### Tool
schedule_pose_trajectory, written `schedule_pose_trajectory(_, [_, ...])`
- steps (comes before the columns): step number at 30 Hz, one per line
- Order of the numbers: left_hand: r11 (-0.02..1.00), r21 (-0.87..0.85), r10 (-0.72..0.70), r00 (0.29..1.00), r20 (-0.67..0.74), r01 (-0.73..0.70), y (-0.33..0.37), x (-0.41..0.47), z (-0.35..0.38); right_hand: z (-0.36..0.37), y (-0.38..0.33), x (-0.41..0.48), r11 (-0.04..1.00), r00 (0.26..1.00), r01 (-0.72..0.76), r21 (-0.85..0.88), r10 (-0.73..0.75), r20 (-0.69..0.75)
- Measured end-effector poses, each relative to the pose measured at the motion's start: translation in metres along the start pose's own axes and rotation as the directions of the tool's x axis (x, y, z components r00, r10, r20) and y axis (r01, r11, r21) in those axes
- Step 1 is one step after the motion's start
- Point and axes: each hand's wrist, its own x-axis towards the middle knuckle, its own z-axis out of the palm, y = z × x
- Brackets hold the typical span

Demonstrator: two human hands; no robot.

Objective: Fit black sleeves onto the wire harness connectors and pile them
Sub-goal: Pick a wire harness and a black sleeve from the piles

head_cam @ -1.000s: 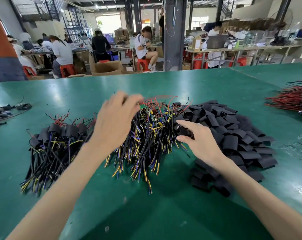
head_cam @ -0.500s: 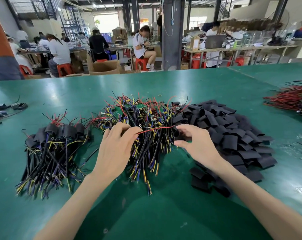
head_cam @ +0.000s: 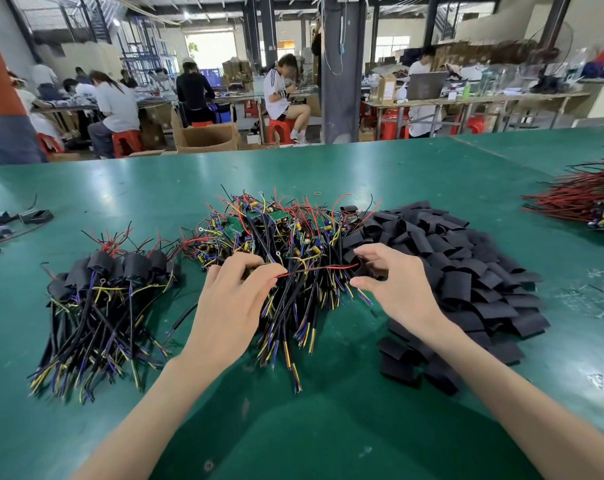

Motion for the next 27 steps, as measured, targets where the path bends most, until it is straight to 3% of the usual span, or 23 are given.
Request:
schedule_pose_trajectory(4, [1.0,-0.017,0.016,1.0,0.015,-0.015,-0.002,-0.001,0.002,-0.001,-0.003,0.0,0.998,0.998,0.06,0.029,-0.06,0.008])
schedule_pose_trajectory(7, [1.0,-0.024,0.019,0.999,0.048,-0.018,-0.002,-0.002,0.004,-0.003,-0.007,-0.003,0.98,0.983,0.181,-0.088,-0.179,0.032])
schedule_pose_trajectory(10, [0.999,0.001,0.032,0.987,0.16,-0.033,0.002,-0.003,0.007,-0.001,-0.011,-0.007,0.88,0.926,0.376,-0.289,-0.371,0.076])
schedule_pose_trajectory(14, [0.984,-0.156,-0.048,0.973,0.225,0.085,0.015,-0.003,0.009,0.005,-0.022,-0.014,0.789,0.86,0.499,-0.358,-0.5,0.098])
schedule_pose_trajectory(17, [0.965,-0.195,-0.123,0.96,0.253,0.175,0.02,-0.002,0.01,0.008,-0.029,-0.02,0.777,0.846,0.519,-0.356,-0.527,0.081])
schedule_pose_trajectory(27, [0.976,-0.19,-0.065,0.975,0.212,0.106,0.032,0.0,0.003,0.014,-0.029,-0.023,0.849,0.865,0.501,-0.169,-0.485,0.13])
